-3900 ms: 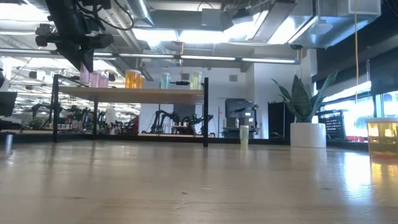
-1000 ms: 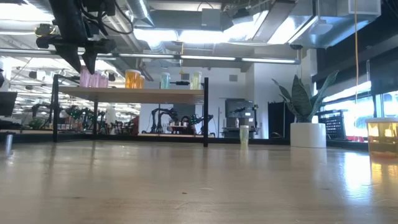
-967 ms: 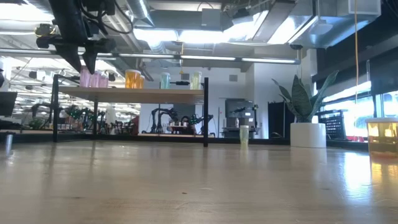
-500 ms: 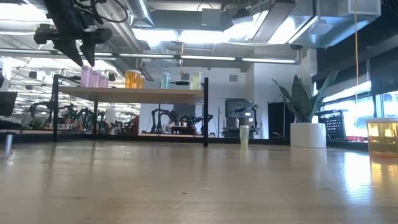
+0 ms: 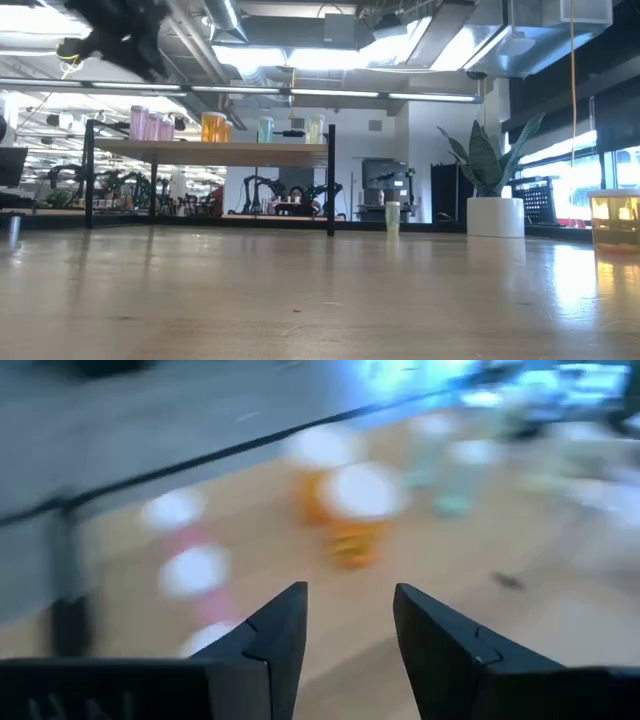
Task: Pick and place medicine bottles onto shelf by color
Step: Adjust the yellow pill bottle on the shelf
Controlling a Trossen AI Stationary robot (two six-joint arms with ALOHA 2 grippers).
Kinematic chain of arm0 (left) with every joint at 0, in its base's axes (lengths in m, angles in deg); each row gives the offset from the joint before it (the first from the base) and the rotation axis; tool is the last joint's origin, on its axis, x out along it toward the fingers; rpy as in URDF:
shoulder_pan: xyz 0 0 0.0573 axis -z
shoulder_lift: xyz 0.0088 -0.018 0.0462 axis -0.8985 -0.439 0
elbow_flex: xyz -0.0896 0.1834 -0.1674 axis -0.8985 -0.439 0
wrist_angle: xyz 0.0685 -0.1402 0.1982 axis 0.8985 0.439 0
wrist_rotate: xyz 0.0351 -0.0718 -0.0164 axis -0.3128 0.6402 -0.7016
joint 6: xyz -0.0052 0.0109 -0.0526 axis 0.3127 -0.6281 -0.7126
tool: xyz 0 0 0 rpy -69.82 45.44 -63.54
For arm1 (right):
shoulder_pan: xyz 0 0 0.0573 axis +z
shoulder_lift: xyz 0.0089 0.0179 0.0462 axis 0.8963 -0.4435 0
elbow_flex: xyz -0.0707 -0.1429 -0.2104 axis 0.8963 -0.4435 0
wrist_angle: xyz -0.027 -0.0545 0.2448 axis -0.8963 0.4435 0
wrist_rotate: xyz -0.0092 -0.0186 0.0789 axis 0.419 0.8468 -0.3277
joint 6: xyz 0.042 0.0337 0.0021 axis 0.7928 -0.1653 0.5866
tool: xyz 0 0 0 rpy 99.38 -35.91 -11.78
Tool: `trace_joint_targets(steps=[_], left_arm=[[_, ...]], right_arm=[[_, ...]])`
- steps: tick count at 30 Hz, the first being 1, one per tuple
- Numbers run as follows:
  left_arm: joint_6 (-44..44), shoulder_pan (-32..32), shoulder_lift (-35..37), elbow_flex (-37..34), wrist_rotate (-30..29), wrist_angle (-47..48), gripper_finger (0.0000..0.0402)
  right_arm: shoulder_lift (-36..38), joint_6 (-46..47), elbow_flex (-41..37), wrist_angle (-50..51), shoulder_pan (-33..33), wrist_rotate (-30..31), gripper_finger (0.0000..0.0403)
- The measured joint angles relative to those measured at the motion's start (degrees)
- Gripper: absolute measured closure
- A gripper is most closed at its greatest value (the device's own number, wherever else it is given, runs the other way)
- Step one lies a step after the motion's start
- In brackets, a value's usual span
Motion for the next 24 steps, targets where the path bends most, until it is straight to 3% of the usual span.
trace_joint_targets(steps=[4,8,13,20,24], left_arm=[[11.7,3.9,1.3,0.0,9.0,-7.0,0.0258],[17.8,8.4,0.8,0.0,15.0,-12.2,0.0258],[19.1,14.7,-0.9,0.0,16.0,-18.4,0.0258],[18.6,22.4,-4.7,0.0,15.2,-20.8,0.0258],[17.1,25.8,-6.4,0.0,13.3,-21.1,0.0258]], right_arm=[[2.3,5.6,0.0,8.5,0.0,-2.5,0.0247],[3.3,8.6,0.0,13.6,0.0,-6.4,0.0247],[4.2,8.6,0.0,13.2,0.8,-18.6,0.0247],[7.8,12.1,-1.5,13.2,2.0,-15.5,0.0247],[11.9,16.1,-7.7,13.2,2.0,-15.2,0.0247]])
